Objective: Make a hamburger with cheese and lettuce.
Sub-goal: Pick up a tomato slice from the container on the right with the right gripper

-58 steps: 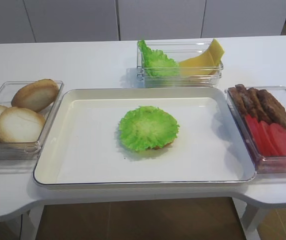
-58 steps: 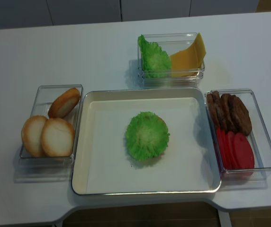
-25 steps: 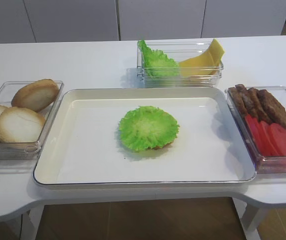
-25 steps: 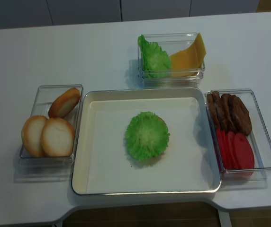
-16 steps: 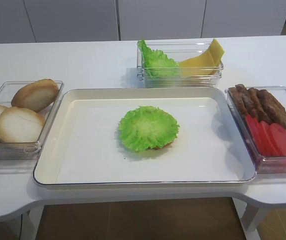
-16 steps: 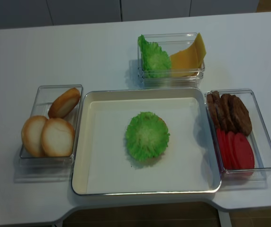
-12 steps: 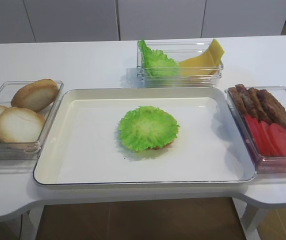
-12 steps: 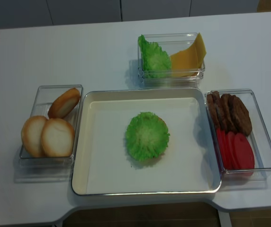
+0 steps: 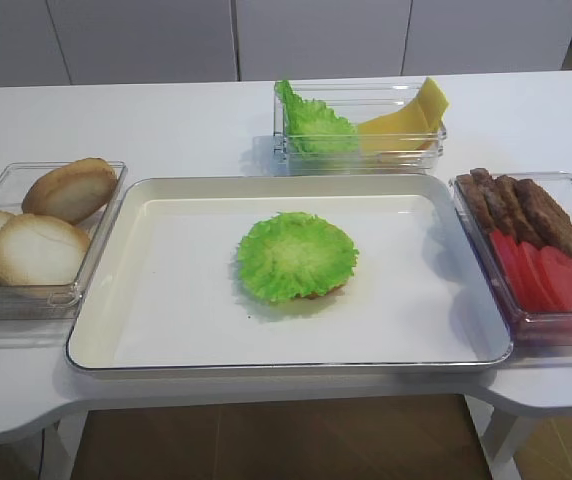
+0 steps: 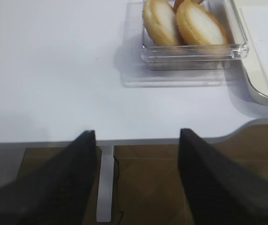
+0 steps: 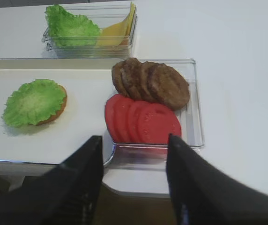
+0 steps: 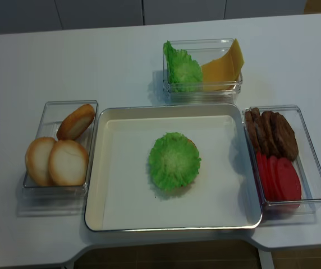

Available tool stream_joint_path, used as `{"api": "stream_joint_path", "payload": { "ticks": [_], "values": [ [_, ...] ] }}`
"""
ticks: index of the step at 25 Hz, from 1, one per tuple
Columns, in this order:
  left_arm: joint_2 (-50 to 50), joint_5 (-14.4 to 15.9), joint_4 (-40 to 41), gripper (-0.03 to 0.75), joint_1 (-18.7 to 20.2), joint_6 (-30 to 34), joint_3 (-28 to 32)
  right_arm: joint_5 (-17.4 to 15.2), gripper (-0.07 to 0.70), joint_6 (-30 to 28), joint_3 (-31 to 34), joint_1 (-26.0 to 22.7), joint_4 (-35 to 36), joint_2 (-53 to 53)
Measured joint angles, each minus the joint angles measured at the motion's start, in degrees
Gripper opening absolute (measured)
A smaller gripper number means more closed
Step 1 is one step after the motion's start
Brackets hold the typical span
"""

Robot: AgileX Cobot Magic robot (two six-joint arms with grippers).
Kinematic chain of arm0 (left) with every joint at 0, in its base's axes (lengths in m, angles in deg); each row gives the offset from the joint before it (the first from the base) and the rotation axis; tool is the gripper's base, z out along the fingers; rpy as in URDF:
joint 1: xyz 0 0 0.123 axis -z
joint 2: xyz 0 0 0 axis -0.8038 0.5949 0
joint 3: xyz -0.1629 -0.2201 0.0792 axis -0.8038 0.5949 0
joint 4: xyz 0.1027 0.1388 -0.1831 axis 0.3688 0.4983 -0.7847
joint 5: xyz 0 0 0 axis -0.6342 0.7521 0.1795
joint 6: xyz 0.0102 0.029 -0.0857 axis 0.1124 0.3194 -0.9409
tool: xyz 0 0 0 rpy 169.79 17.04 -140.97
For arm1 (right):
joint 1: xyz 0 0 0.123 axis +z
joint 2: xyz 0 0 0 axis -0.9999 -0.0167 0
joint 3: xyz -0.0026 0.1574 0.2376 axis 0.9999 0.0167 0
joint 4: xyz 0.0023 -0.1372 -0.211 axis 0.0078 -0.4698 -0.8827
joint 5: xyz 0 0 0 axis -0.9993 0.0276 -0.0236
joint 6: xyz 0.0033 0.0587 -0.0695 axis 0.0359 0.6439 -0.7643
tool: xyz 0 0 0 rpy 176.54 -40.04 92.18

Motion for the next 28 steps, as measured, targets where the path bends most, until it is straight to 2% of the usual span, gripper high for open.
{"api": "stream_joint_path", "payload": {
  "ticks": [3,7,12,28],
  "values": [
    [0.00,0.00,0.00,0.416,0.00,0.00,0.00,2.32,0.355,-0.88,-0.80,0.00,3.54,-4.00],
    [0.00,0.00,0.00,0.416,0.00,0.00,0.00,2.83,0.355,-0.88,-3.46,0.00,5.35,-9.33],
    [0.00,0.00,0.00,0.416,0.00,0.00,0.00,1.57,0.355,-0.88,-7.66,0.00,9.03,-17.43],
    [0.00,0.00,0.00,0.416,0.00,0.00,0.00,-0.80,0.354,0.00,-19.38,0.00,11.88,-37.17]
  ]
}}
